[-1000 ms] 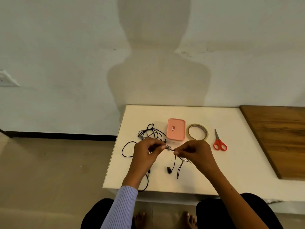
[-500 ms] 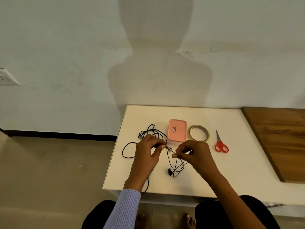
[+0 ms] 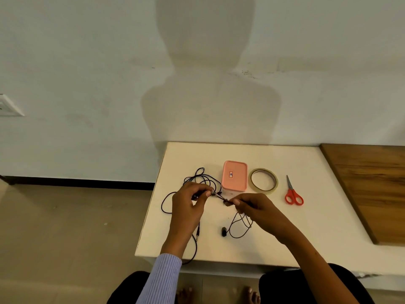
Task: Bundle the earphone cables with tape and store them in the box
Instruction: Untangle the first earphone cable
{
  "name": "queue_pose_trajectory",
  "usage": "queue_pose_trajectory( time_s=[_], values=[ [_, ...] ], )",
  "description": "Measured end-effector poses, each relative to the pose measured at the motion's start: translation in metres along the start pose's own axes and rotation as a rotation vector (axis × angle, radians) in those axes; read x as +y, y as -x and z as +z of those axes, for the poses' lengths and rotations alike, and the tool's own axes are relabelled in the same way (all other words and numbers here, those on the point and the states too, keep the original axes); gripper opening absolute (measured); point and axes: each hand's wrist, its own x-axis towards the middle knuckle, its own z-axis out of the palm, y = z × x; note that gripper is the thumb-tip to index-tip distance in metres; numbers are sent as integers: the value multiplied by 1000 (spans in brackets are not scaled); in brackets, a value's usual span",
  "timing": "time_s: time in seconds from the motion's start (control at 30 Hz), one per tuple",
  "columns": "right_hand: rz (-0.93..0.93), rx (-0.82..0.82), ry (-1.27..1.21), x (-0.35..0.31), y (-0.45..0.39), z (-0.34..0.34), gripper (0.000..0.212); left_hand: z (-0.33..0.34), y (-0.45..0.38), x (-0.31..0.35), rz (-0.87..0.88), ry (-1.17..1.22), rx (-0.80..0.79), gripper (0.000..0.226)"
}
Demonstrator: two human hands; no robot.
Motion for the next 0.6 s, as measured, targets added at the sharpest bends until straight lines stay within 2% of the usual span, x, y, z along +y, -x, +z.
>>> queue_pose_trajectory(
  time_s=[0.23, 0.5, 0.6],
  values=[
    [-4, 94, 50, 1, 9, -21, 22, -8, -6, -8, -107, 49, 96, 13],
    [45, 91, 100, 6, 3, -18, 32, -6, -6, -8, -122, 17, 125, 12],
    [49, 112, 111, 5, 1, -14, 32, -6, -5, -11, -65, -80, 143, 14]
  ],
)
